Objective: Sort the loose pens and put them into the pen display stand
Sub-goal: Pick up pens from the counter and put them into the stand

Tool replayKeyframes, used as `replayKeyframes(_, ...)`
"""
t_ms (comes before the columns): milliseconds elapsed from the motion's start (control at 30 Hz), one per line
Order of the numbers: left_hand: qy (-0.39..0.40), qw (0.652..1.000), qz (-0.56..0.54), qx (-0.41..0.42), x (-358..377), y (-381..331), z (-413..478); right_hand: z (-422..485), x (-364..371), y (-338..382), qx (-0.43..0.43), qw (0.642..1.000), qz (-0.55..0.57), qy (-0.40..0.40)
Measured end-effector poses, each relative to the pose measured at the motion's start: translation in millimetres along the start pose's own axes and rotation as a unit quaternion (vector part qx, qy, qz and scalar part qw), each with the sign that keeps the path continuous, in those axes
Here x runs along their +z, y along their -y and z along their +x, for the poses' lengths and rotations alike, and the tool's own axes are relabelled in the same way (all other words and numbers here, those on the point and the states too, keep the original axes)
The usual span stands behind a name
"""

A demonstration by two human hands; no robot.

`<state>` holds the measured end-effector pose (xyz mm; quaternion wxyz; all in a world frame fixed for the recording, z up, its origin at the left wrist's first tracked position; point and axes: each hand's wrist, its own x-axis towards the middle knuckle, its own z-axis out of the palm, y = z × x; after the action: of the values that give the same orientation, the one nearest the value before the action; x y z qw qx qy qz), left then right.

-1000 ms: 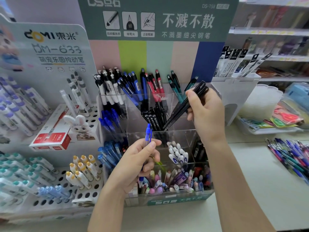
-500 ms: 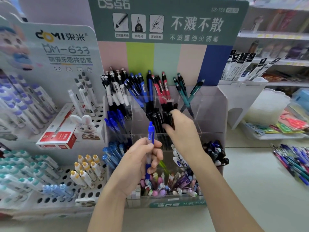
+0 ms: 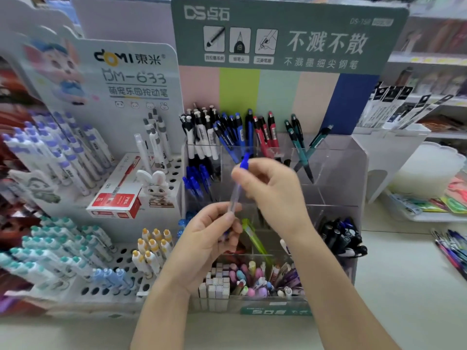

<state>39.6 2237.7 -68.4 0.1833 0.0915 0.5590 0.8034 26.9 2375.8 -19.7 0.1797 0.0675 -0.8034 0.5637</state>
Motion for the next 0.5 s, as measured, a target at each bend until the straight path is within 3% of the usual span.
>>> replayKeyframes(133, -0.074, 0.995, -0.061, -0.003, -15.1, -6.9, -6.4, 25.0, 14.6, 9.8, -0.092, 0.987, 0.002, -0.131)
replayKeyframes(267, -0.101, 0.992, -0.069, 0.013, -25.8, -13.1, -11.9, 29.8, 44.9, -4.6, -0.122, 0.981, -0.121, -0.086)
replayKeyframes(367, -0.111, 0.991, -0.071, 0.022, -33.9, -14.5, -14.1, 27.0, 64.5, -23.3, -0.075, 0.981, -0.174, -0.039)
replayKeyframes(500, -0.114, 0.991, -0.073, 0.021, -41.8, -16.3, -16.0, 20.8, 74.8, -35.1, -0.059, 0.964, -0.256, -0.041)
